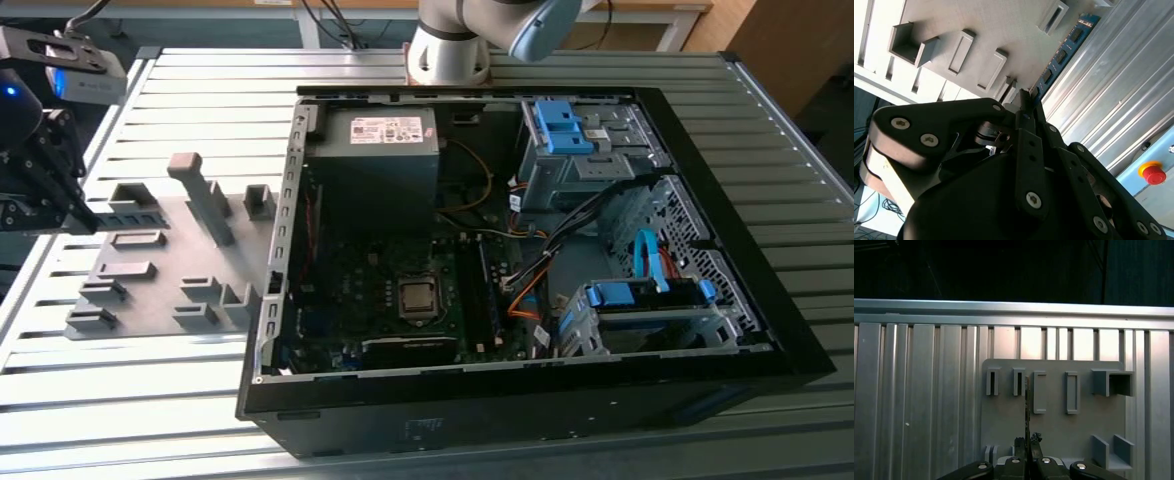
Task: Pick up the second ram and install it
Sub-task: 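Pick up the second ram and move it above second insertion slot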
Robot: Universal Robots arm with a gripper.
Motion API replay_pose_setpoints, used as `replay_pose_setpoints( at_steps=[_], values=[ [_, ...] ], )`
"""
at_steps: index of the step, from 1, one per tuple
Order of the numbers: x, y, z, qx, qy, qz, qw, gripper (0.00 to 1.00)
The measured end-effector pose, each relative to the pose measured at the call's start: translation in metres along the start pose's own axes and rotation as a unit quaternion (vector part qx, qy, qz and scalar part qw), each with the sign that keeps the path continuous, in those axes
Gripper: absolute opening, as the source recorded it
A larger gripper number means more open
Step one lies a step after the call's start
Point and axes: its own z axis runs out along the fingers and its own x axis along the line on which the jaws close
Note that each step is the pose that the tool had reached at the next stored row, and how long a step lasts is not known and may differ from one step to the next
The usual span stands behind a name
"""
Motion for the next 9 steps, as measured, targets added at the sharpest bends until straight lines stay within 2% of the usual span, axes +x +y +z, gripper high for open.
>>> replay_pose_setpoints(
  at_steps=[9],
  values=[
    [-0.0001, 0.0, -0.002, 0.0, 0.0, 0.0, 1.0, 0.14]
  ],
)
